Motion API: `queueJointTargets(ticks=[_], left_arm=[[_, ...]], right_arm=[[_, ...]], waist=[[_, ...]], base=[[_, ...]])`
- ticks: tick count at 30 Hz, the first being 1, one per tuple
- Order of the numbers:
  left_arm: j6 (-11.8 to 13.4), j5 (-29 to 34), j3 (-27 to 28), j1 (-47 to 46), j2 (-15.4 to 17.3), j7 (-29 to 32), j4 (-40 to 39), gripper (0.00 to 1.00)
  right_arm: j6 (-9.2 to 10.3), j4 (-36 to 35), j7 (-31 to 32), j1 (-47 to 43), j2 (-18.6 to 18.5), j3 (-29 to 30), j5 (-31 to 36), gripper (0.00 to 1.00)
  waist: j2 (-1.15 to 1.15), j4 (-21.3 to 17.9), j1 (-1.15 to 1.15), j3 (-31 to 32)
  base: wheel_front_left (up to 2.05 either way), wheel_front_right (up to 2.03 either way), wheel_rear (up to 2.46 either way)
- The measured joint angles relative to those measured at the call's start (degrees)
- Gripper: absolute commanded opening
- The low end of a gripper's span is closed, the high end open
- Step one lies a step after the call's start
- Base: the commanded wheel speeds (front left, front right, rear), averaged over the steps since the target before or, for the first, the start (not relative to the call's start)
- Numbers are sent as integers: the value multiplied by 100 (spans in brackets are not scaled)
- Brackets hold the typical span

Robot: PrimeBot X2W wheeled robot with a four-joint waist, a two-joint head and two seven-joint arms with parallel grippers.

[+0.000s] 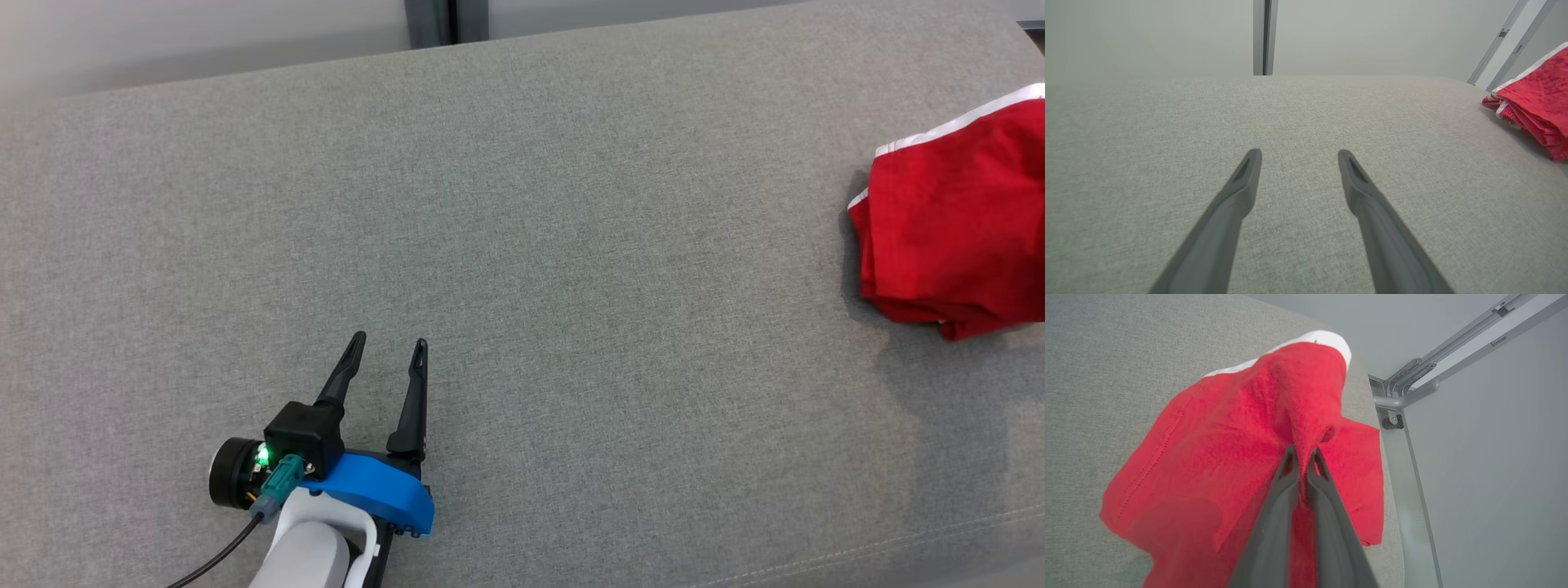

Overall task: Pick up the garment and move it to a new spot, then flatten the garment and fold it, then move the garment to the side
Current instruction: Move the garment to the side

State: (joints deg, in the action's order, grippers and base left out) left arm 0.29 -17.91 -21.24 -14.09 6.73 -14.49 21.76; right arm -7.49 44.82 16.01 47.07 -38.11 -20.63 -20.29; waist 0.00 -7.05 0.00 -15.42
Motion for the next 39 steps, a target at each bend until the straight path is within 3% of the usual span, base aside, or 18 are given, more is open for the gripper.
queueJointTargets(ticks=[11,25,26,27,28,29,30,39], left_arm=[[0,1,-81,-19,12,-21,-24,100],[-1,-18,-182,-36,37,-22,38,100],[-1,-18,-187,-36,43,-22,41,100],[0,-19,-190,-36,47,-21,45,100],[0,-22,-194,-36,51,-20,47,100],[1,-25,-201,-36,55,-16,51,100],[7,-26,-203,-36,59,-15,52,100],[29,-69,-256,-36,79,3,51,100]], right_arm=[[-1,-164,198,38,-226,322,434,0],[-1,93,-149,23,124,662,1667,0],[-1,115,-176,22,154,710,1739,6],[-1,129,-212,20,180,761,1820,19],[-1,148,-253,20,212,844,1878,38],[-1,168,-264,19,253,913,1927,73],[-1,178,-290,12,299,955,1981,100],[-1,266,-459,-25,535,1176,2288,100]], waist=[[0,-40,0,-138],[0,-35,0,-133],[0,-34,0,-131],[0,-32,0,-128],[0,-32,0,-124],[0,-33,0,-117],[0,-36,0,-107],[0,-68,0,-57]], base=[[0,0,0],[0,0,0],[0,0,0],[0,0,0],[0,0,0],[0,0,0],[0,0,0],[0,0,0]])
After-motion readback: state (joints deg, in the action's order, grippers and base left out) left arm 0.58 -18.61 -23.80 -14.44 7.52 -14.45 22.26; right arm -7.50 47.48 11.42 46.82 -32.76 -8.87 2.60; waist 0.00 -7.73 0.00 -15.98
